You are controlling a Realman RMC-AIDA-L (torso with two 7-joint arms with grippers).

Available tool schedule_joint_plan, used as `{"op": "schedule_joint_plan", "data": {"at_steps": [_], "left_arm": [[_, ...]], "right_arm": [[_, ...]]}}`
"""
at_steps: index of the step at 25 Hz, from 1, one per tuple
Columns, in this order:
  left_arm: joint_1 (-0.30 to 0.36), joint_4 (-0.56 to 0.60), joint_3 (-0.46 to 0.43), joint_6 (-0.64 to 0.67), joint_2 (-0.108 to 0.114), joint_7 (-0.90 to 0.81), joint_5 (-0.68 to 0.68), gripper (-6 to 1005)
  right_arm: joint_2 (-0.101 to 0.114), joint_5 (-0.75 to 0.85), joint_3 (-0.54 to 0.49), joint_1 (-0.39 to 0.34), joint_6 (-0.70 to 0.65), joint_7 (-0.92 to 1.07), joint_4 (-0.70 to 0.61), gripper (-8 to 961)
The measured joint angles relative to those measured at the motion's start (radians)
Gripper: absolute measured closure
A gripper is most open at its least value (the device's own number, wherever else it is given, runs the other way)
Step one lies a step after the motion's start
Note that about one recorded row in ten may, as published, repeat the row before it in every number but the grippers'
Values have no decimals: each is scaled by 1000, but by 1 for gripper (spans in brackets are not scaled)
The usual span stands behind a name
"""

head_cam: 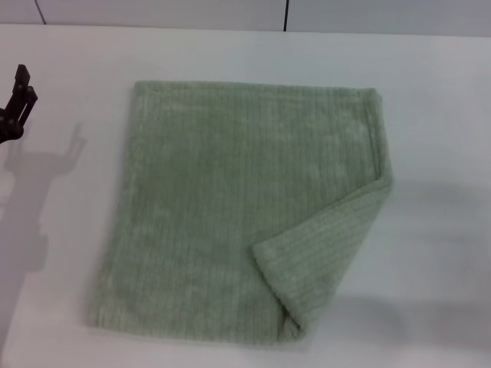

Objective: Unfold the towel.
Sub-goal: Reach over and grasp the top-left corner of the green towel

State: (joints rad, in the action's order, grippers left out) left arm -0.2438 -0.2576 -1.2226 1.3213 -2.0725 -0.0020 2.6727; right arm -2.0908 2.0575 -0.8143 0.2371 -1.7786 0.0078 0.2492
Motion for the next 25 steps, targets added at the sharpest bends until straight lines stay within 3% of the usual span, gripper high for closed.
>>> {"op": "schedule_joint_plan", "data": {"at_steps": [12, 18, 22, 25], "left_arm": [[-6, -1, -5, -2, -2, -6, -1, 167], [-14, -3, -2, -2, -2, -7, -1, 171], [-20, -26, 3, -13, 0, -23, 5, 174], [-12, -128, 15, -98, 11, -40, 13, 177]], "right_arm": [[3, 4, 17, 13, 9, 19, 21, 132], [13, 7, 89, 62, 145, 26, 10, 134], [12, 7, 136, 74, 140, 17, 6, 135], [13, 7, 140, 76, 135, 17, 5, 135]]}}
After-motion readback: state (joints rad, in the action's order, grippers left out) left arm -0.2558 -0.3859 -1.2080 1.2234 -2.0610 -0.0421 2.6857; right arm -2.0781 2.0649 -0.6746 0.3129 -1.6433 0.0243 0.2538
